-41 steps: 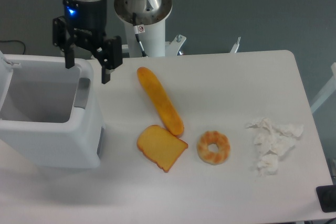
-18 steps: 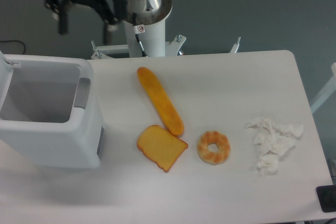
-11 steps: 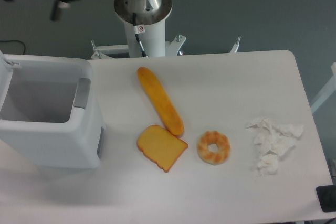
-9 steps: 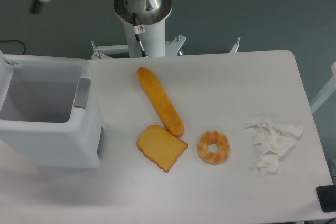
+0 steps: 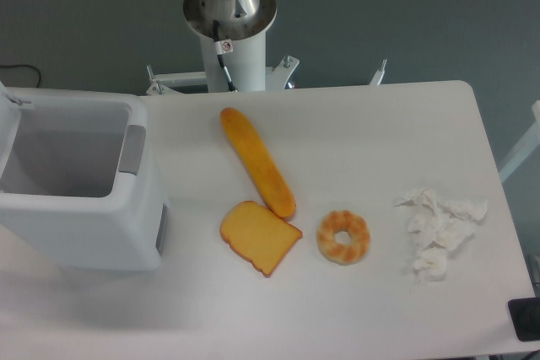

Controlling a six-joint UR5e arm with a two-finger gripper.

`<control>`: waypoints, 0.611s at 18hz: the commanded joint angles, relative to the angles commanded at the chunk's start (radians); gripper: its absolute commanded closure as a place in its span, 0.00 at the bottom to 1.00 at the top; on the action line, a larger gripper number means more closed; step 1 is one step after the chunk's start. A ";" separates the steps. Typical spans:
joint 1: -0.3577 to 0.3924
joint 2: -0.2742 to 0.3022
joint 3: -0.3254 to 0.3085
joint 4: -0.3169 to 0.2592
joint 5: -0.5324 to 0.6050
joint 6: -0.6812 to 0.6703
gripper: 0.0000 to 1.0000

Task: Close the trash can

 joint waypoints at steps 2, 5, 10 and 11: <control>-0.021 -0.024 -0.005 0.011 -0.017 0.017 0.00; -0.054 -0.052 0.001 0.049 -0.037 0.020 0.00; -0.106 -0.095 0.006 0.057 -0.049 0.023 0.00; -0.117 -0.103 0.008 0.066 -0.048 0.023 0.00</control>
